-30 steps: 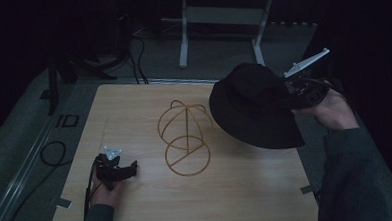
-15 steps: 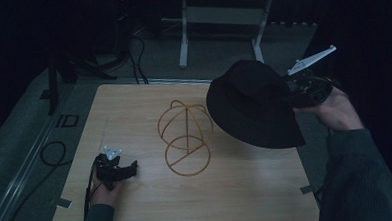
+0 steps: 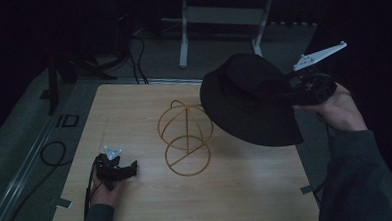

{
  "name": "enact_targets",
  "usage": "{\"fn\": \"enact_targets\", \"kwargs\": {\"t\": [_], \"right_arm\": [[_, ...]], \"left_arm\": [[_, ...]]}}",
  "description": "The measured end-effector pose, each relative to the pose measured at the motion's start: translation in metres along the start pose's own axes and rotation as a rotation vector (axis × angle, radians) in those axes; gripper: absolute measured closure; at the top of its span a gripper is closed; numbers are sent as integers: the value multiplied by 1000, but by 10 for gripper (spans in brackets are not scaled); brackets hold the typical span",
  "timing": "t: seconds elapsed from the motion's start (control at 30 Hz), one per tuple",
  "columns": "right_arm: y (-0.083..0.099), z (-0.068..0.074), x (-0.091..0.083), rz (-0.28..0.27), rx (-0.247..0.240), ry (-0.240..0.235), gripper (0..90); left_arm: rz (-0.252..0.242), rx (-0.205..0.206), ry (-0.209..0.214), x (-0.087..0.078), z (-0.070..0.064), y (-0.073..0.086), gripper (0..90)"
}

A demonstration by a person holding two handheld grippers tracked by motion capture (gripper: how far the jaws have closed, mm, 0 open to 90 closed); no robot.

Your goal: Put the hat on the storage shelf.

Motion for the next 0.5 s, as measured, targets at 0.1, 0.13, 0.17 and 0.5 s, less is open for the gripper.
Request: {"fn": "enact_targets", "kwargs": {"t": [0.1, 0.13, 0.17, 0.5], "right_arm": [[-4, 6, -1, -9, -13, -11, 878], [-5, 7, -1, -16, -16, -17, 879], [-5, 7, -1, -16, -16, -17, 879], [-25, 29, 5, -69, -50, -87, 878]], "left_arm": [[-1, 0, 0, 0, 0, 0, 133], [0, 0, 0, 0, 0, 0, 133], [1, 1, 1, 0, 0, 0, 133], [2, 1, 3, 0, 0, 0, 133]]}}
Point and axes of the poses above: each handheld gripper's, and its own axes: x roughly forward along the jaws, y roughly out of its underside, z roughly to its left, the point moved 9 cm from there along x, roughly forward along the jaws, and after that the axes turned 6 degrees about -z, right-handed, at the moved point
